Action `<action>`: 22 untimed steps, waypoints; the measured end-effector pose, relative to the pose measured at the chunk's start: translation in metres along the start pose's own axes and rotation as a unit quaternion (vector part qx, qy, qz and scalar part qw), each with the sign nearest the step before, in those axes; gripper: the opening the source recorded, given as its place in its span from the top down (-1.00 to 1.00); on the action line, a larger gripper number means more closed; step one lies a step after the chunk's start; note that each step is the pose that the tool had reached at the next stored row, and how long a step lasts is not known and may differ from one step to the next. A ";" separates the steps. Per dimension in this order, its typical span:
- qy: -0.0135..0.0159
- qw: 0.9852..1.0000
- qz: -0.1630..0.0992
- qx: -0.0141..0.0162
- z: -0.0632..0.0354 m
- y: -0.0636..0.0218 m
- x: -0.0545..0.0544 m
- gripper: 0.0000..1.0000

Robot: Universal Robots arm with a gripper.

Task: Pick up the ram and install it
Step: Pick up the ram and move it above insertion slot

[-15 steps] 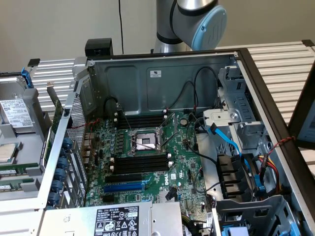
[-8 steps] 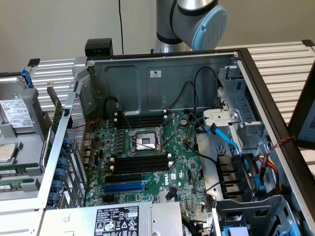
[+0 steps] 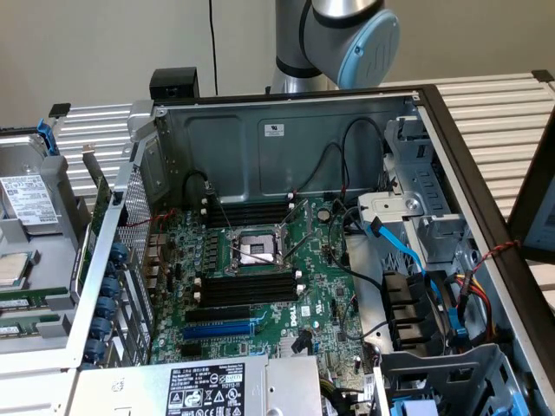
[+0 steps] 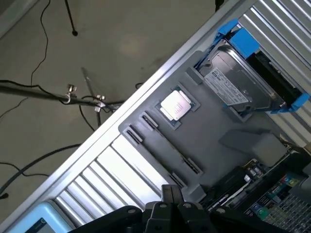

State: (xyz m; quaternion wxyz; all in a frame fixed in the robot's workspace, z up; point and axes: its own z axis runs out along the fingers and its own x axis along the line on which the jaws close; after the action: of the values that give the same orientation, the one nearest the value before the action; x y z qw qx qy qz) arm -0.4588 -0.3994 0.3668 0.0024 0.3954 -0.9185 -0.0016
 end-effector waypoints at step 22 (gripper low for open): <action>0.001 0.980 -0.199 0.001 0.0000 0.0000 0.000 0.79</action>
State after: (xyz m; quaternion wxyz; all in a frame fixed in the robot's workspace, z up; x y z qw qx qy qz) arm -0.4588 -0.3994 0.3668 0.0027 0.5705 -0.8213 -0.0011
